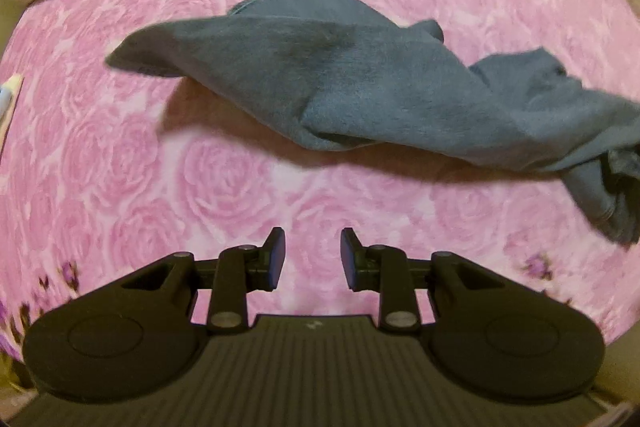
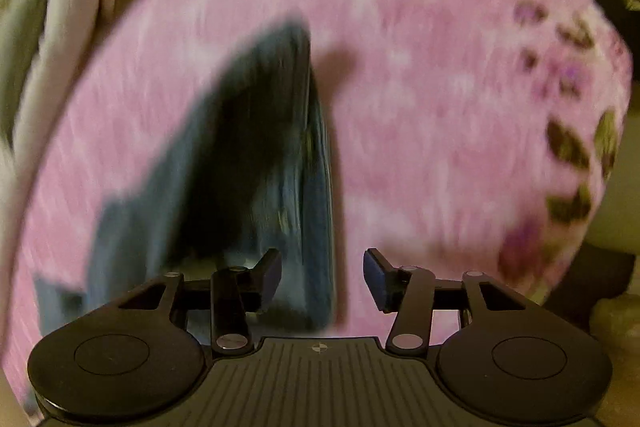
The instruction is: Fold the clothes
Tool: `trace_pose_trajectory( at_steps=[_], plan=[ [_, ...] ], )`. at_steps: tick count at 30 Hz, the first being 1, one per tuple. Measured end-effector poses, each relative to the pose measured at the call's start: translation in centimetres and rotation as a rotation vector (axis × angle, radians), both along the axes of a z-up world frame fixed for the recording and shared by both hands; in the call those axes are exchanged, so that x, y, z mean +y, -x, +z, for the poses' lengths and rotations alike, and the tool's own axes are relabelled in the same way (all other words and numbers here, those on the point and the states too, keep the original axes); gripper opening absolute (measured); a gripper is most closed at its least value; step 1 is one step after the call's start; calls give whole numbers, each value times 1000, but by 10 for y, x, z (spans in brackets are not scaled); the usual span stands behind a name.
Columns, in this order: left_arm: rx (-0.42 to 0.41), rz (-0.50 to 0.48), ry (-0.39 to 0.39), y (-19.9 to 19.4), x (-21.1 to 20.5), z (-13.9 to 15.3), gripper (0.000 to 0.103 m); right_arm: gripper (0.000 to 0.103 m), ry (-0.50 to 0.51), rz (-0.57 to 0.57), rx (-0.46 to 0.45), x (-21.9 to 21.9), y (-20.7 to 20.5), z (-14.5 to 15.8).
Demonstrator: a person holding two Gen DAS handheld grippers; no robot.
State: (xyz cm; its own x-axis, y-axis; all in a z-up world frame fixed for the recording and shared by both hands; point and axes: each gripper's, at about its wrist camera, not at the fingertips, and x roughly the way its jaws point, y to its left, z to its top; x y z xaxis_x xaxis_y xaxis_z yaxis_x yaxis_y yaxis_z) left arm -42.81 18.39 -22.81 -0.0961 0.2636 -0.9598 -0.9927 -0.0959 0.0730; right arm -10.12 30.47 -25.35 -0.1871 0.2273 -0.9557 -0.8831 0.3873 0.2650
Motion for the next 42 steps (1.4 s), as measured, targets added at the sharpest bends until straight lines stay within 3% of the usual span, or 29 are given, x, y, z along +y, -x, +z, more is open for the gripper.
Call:
trace_pose_trajectory(
  at_steps=[2, 7, 11, 15, 20, 26, 28, 29, 30, 32, 33, 34, 35, 39, 42],
  plan=[
    [11, -23, -1, 3, 6, -7, 29, 49, 7, -3, 54, -17, 17, -10],
    [-69, 100, -69, 47, 23, -3, 30, 50, -45, -114, 272, -52, 59, -30],
    [-134, 199, -124, 83, 37, 0, 33, 52, -77, -188, 355, -54, 92, -38],
    [-198, 298, -178, 118, 51, 3, 37, 63, -104, -283, 446, -53, 124, -50],
    [-275, 425, -247, 163, 69, 7, 43, 70, -98, -365, 478, -47, 144, -58],
    [-268, 592, -258, 209, 100, -19, 48, 72, -102, -404, 480, -38, 154, -67],
    [-289, 604, -238, 217, 106, -32, 36, 72, -103, -417, 480, -35, 158, -69],
    [-297, 593, -234, 216, 106, -34, 10, 72, -103, -423, 481, -33, 159, -71],
    [-305, 582, -229, 215, 106, -37, 3, 72, -104, -430, 481, -31, 161, -72],
    [-319, 557, -222, 213, 107, -39, 2, 72, -105, -443, 481, -28, 165, -75],
    [-313, 525, -236, 211, 116, -30, 2, 65, -106, -434, 484, -26, 167, -77],
    [-307, 493, -250, 209, 125, -21, 2, 22, -88, -399, 464, -21, 170, -78],
    [-300, 461, -264, 207, 134, -12, 2, 1, -70, -363, 444, -17, 172, -78],
    [-278, 332, -325, 200, 175, 26, 2, 0, -113, -304, 423, 1, 173, -62],
    [-289, 265, -488, 193, 262, 78, 2, 0, -225, -295, 426, 24, 164, -34]
  ],
)
